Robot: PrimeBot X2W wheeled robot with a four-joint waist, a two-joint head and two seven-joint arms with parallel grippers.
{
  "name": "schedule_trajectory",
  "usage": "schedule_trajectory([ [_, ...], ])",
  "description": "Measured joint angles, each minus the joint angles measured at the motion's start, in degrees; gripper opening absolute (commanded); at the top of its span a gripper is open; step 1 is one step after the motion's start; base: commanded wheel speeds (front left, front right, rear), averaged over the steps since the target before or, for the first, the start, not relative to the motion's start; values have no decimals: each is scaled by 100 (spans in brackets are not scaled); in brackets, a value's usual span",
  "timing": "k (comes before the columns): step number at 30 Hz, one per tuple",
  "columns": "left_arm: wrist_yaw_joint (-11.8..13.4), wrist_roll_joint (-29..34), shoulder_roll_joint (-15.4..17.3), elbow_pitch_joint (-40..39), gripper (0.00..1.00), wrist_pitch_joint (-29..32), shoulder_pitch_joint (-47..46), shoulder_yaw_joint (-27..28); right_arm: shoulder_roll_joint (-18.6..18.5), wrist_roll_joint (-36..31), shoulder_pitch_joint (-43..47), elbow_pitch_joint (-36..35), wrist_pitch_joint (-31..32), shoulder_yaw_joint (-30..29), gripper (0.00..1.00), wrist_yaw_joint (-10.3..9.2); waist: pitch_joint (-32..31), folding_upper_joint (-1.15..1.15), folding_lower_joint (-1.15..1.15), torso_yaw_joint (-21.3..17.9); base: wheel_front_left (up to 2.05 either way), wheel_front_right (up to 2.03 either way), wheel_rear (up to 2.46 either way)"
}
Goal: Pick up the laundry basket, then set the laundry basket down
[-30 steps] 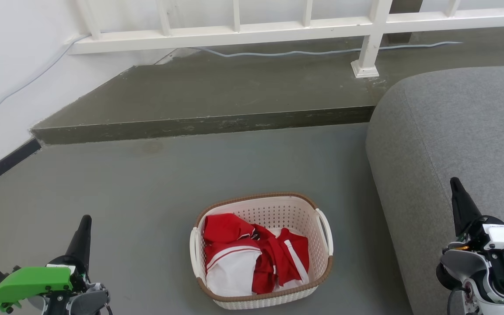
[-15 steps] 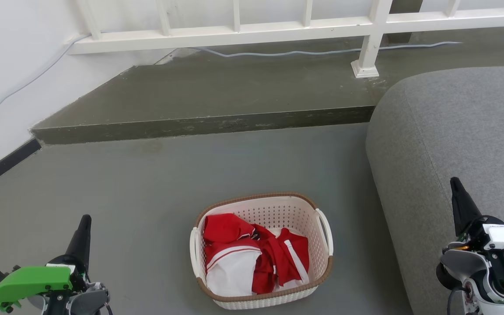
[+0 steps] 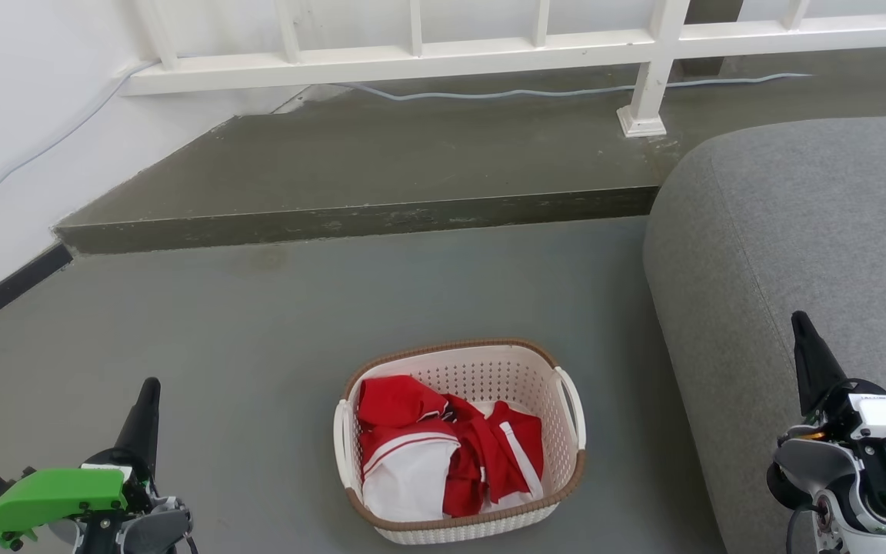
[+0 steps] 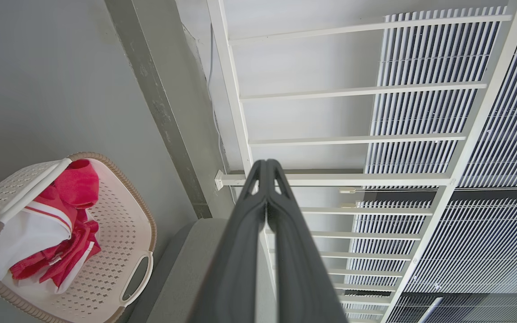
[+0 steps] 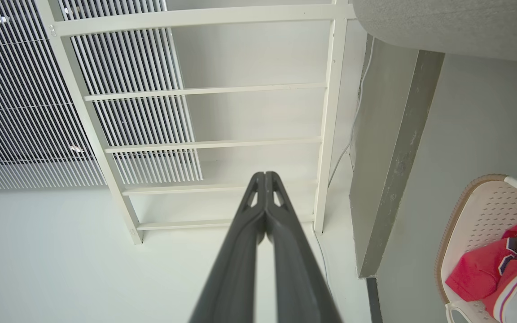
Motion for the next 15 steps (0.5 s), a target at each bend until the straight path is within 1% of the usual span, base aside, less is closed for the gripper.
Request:
schedule_trajectory([
  [15,0,0,0,5,0,26,-2,5,0,0,0,-2,0,0,0,0,0,0,0,0,0,0,0],
])
